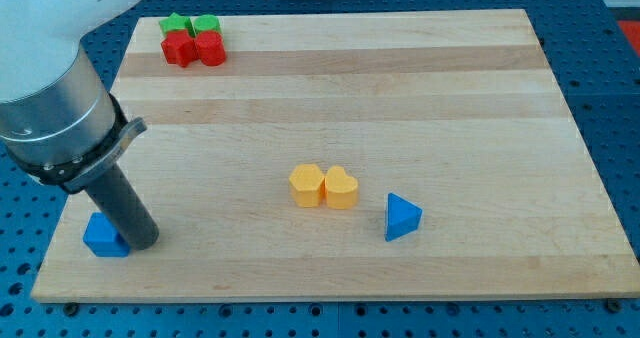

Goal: Move the blue triangle closer to the blue cube

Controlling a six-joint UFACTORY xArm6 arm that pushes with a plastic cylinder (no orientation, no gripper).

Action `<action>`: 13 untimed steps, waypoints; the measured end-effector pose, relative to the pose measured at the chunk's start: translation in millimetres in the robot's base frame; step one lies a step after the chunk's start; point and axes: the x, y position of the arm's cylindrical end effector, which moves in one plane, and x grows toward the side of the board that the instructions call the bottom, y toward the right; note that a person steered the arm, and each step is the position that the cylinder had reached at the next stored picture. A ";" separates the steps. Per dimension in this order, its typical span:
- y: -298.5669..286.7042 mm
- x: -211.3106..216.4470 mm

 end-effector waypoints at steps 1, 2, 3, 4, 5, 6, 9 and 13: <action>-0.6 0.0; 29.5 0.4; 79.9 8.7; 134.4 20.0; 192.5 22.0; 246.8 22.0; 323.2 -16.4; 255.1 -10.5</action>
